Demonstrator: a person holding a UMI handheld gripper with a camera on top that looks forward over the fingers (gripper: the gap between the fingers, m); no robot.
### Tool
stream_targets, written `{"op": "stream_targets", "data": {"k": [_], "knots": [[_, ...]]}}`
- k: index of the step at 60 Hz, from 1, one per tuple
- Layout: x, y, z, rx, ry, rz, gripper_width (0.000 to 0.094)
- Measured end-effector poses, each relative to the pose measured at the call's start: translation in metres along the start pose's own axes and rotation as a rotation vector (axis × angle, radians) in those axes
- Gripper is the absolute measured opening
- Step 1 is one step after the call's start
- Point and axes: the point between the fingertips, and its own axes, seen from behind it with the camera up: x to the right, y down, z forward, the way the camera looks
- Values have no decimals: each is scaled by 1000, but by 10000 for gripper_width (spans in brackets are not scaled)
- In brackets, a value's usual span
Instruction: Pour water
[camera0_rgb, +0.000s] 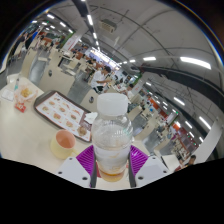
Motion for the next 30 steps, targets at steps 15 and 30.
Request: {"op": "stream_targets", "data": {"k": [15, 30], "knots": [[11, -33, 71, 33, 165, -665, 437], [-7, -34, 106, 61, 310, -1279, 437]]}}
